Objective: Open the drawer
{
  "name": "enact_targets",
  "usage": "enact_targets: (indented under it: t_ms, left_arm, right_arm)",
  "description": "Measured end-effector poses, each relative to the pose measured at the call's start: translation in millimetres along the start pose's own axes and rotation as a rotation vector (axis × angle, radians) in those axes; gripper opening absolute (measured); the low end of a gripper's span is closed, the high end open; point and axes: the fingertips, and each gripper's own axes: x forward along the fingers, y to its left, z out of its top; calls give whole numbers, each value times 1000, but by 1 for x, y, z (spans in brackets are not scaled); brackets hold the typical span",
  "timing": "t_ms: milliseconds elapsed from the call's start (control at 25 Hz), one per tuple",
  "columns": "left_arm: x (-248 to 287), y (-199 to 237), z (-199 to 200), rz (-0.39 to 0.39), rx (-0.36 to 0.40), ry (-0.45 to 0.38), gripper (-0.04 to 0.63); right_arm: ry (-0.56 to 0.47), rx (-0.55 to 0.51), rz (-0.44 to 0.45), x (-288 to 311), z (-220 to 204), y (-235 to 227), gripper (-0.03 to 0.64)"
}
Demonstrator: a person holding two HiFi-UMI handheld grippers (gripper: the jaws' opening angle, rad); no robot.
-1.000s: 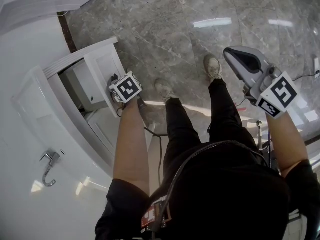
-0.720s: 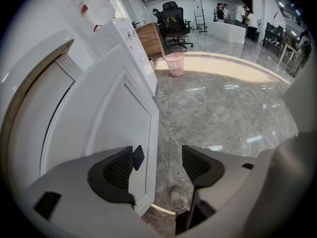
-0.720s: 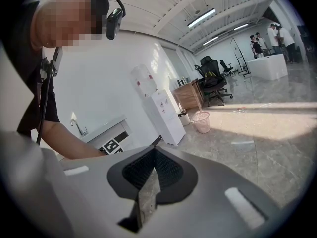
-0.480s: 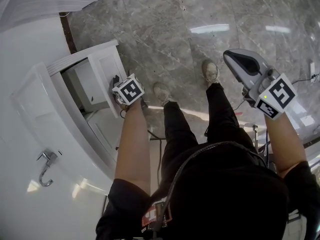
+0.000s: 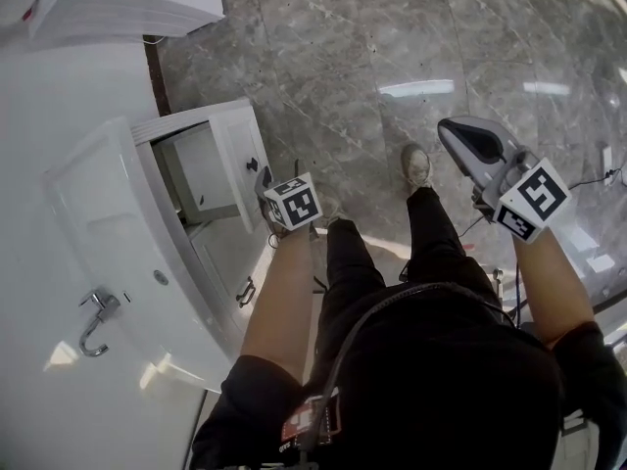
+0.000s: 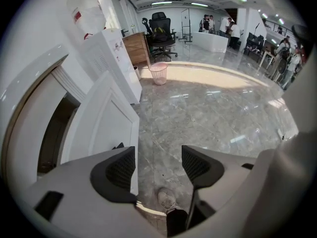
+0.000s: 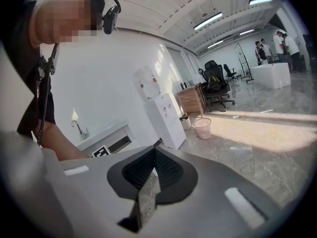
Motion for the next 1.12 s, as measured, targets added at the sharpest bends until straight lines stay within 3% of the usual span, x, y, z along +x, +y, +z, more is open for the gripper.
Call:
enact_targets:
  t_ms: [80, 280, 440, 680, 840, 1120]
  left_arm:
    - [-17, -11, 9, -52, 10, -39, 292]
    - [-71, -25, 50, -175, -2, -165, 208]
    - [-131, -27, 101, -290, -37, -319, 155]
    - [-229, -6, 157, -388, -77, -515, 2]
    - [-294, 7, 179, -475, -106, -613, 0]
    - [-390, 32, 199, -505, -164, -771, 0]
  right_arm:
    - [-4, -11, -4, -2, 12, 5, -2]
    - [-13, -46, -10, -13, 47, 17, -2]
    - [-28, -79, -17, -28, 77, 27, -2]
    - [-37, -96, -20, -54, 125, 43, -2]
    - [-26, -117, 24, -66, 155, 57, -2]
    - [-31, -188, 88, -90, 209, 67, -2]
